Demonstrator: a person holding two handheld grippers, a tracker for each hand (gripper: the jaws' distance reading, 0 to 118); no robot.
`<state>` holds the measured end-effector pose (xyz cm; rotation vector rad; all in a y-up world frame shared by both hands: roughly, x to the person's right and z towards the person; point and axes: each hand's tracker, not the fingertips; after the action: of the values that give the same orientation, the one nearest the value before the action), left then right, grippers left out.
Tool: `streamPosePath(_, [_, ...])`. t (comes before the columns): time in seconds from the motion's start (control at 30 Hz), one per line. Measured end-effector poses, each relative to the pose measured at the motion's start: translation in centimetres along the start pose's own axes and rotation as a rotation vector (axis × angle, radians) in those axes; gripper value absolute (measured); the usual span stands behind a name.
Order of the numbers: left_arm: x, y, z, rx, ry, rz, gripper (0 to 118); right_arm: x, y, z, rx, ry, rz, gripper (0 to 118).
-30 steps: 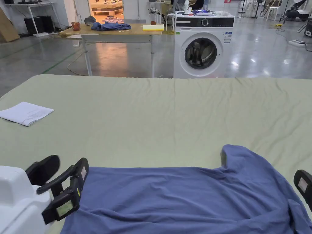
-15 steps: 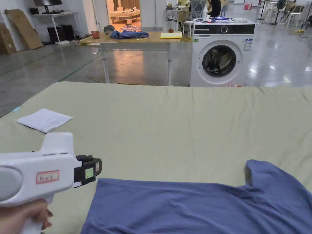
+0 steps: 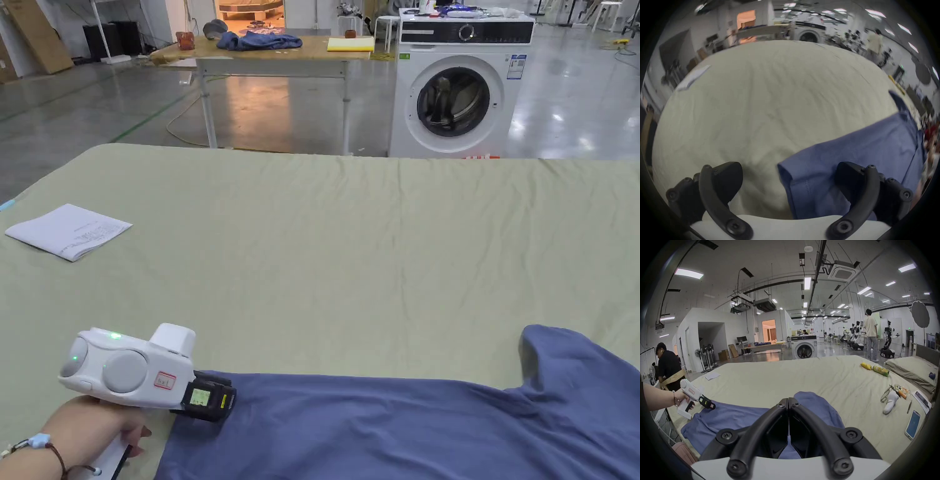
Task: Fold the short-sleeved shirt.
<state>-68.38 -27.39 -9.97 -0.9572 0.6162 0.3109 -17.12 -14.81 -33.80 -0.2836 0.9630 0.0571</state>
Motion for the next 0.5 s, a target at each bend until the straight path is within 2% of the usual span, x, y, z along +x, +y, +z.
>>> streamPosePath(0.03, [0.4, 0.1, 0.4, 0.017, 0.018, -0.017, 103, -0.1, 0.0, -0.1, -0.007, 0.003, -0.004, 0])
streamPosePath(0.1, [1.4, -0.4, 1.7, 0.056, 0.014, -0.005, 81, -0.2, -0.1, -0.2, -0.015, 0.005, -0.014, 0])
streamPosePath(0.13, [2.0, -0.5, 2.5, 0.099, 0.020, -0.029, 57, 1.1, -1.2, -0.3, -0.018, 0.007, -0.023, 0])
streamPosePath(0.17, [2.6, -0.7, 3.1, 0.140, 0.000, -0.053, 10, 1.2, -1.4, -0.3, -0.021, 0.010, -0.028, 0])
streamPosePath(0.2, [3.0, -1.1, 4.0, 0.153, -0.045, -0.074, 0, 1.2, -1.5, -0.3, -0.025, 0.013, -0.034, 0])
streamPosePath(0.3, [4.2, -1.4, 5.1, 0.130, -0.133, -0.082, 0, 1.8, -1.6, -0.5, -0.038, 0.026, -0.078, 0])
streamPosePath(0.37, [4.8, -1.8, 6.8, 0.234, -0.060, -0.095, 0, 2.8, -1.2, -0.9, -0.028, 0.044, -0.125, 0])
streamPosePath(0.5, [3.9, -1.7, 11.5, 0.440, -0.044, 0.039, 0, 5.4, 2.3, -3.8, -0.008, 0.028, -0.147, 0])
